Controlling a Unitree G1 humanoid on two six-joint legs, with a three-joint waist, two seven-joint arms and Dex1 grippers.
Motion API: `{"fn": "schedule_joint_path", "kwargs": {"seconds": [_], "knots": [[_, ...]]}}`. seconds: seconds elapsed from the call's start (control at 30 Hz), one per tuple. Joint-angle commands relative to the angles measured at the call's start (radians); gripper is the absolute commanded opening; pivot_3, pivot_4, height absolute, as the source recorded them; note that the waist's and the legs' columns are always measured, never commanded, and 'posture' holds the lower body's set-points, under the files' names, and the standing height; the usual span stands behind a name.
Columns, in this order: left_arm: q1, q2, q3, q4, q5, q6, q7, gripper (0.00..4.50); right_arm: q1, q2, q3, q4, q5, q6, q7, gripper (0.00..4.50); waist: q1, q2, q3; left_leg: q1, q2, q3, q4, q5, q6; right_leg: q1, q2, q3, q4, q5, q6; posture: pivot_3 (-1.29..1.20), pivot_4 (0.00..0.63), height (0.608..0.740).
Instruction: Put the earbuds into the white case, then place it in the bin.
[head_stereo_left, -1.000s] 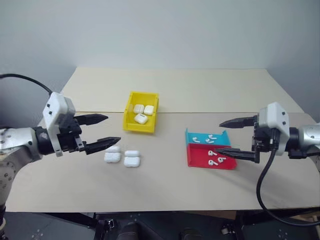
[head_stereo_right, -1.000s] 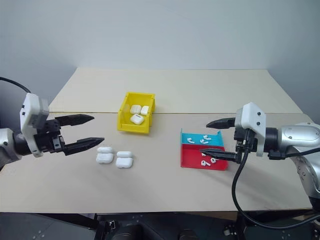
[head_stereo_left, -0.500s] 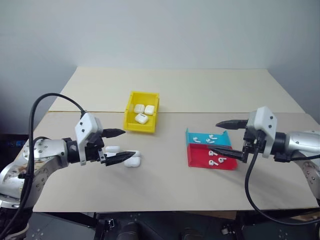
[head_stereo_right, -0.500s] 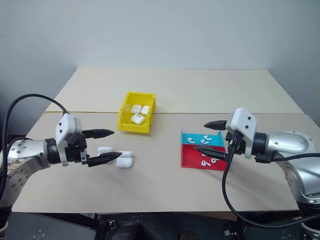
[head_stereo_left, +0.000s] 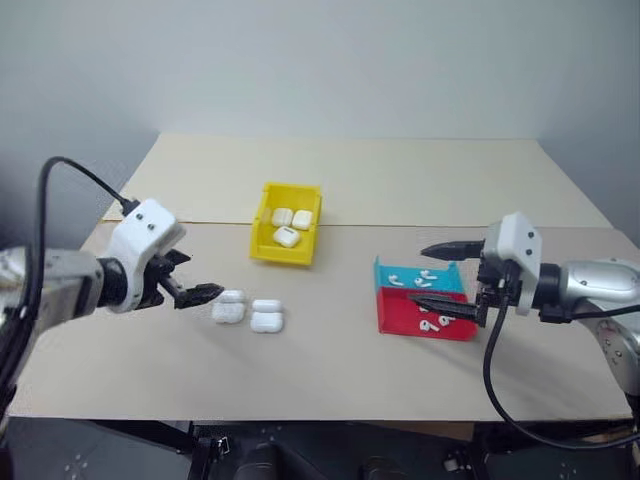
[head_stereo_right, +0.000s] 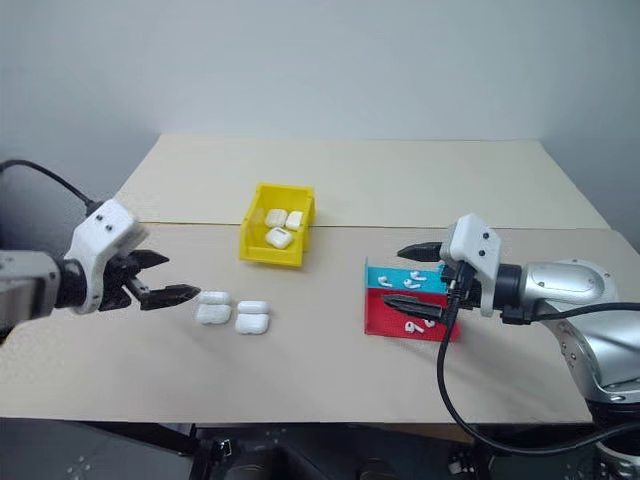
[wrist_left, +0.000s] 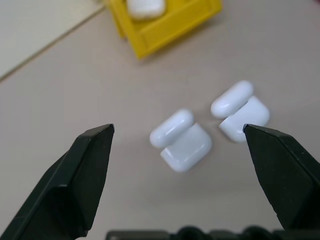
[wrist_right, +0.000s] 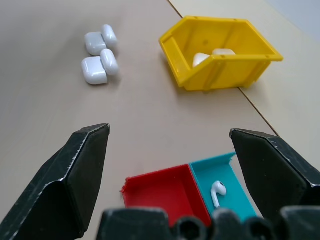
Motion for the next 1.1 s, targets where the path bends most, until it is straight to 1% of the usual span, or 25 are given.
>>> {"fn": "schedule_joint_path", "kwargs": {"seconds": [0.03,0.13,0.17,0.23,0.33,0.47,0.57,0.7,0.83,0.9,1.1], "knots": [[-0.049,0.000,-0.069,0.081,-0.088,0.103,0.092,4.50,-0.033,-0.003,-0.012,-0.017,0.013,0.013,-0.002,4.46,-0.001,0.000,0.000,0.000,0.000,0.000,0.000,0.000,0.000,0.000,0.000,0.000,0.000,0.000,0.000,0.00,0.150,0.740],[-0.070,-0.013,-0.071,0.144,-0.188,0.103,0.176,4.50,-0.040,0.002,-0.008,-0.024,0.015,0.020,-0.010,4.46,-0.004,-0.001,0.000,-0.001,0.001,0.000,-0.001,0.000,0.000,-0.002,0.000,0.000,0.001,0.000,0.000,0.00,0.150,0.740],[-0.090,-0.010,-0.093,0.192,-0.253,0.103,0.220,4.50,-0.037,0.005,-0.009,-0.028,0.016,0.021,-0.012,4.46,-0.004,-0.001,0.001,-0.001,0.001,0.000,-0.001,0.000,0.000,-0.003,0.000,0.000,0.001,0.000,0.000,0.00,0.150,0.740],[-0.126,-0.013,-0.125,0.269,-0.361,0.103,0.320,4.50,-0.029,0.010,-0.012,-0.038,0.019,0.023,-0.017,4.46,-0.002,-0.002,0.001,-0.001,0.001,0.000,-0.001,0.000,0.000,-0.003,0.000,0.000,0.001,0.000,0.000,0.00,0.150,0.740],[-0.173,-0.011,-0.162,0.361,-0.485,0.103,0.461,4.50,-0.023,0.017,-0.018,-0.052,0.022,0.030,-0.025,4.46,-0.001,-0.002,0.001,-0.001,0.000,0.000,-0.001,0.000,0.000,-0.002,0.000,0.000,0.001,0.000,0.000,0.00,0.150,0.740],[-0.246,-0.011,-0.252,0.504,-0.668,0.103,0.681,4.50,-0.014,0.025,-0.022,-0.062,0.021,0.034,-0.034,4.46,0.001,-0.002,0.001,-0.001,0.000,-0.001,-0.001,0.000,0.000,-0.003,0.000,0.000,0.002,0.000,0.000,0.00,0.150,0.740],[-0.287,-0.031,-0.304,0.579,-0.801,0.103,0.838,4.50,-0.005,0.030,-0.024,-0.068,0.018,0.032,-0.039,4.46,0.000,-0.002,0.001,-0.001,0.000,-0.001,-0.001,0.000,0.000,-0.003,0.000,0.001,0.003,0.000,0.000,0.00,0.150,0.740],[-0.316,-0.059,-0.352,0.617,-0.952,0.087,1.030,4.50,0.003,0.037,-0.027,-0.077,0.018,0.033,-0.046,4.46,0.003,-0.002,0.001,-0.001,0.000,-0.002,0.000,0.001,-0.001,-0.003,-0.001,0.001,0.003,0.000,0.000,0.00,0.150,0.740],[-0.313,-0.017,-0.450,0.592,-1.182,-0.027,1.204,4.50,0.010,0.041,-0.031,-0.083,0.017,0.032,-0.053,4.46,0.002,-0.002,0.001,-0.001,0.000,-0.004,0.000,0.001,-0.002,-0.003,-0.001,0.001,0.003,0.000,0.000,0.00,0.150,0.740],[-0.317,-0.011,-0.487,0.592,-1.233,-0.064,1.255,4.50,0.016,0.043,-0.033,-0.086,0.018,0.030,-0.056,4.46,0.003,-0.002,0.001,-0.001,0.000,-0.005,0.000,0.002,-0.003,-0.003,-0.001,0.001,0.004,0.000,0.000,0.00,0.150,0.740],[-0.329,-0.079,-0.529,0.647,-1.238,-0.124,1.385,4.50,0.024,0.052,-0.027,-0.095,0.012,0.026,-0.073,4.46,0.013,-0.002,0.001,-0.001,-0.001,-0.003,0.000,0.003,-0.004,-0.002,-0.001,0.000,0.004,0.000,0.000,0.00,0.150,0.740]]}}
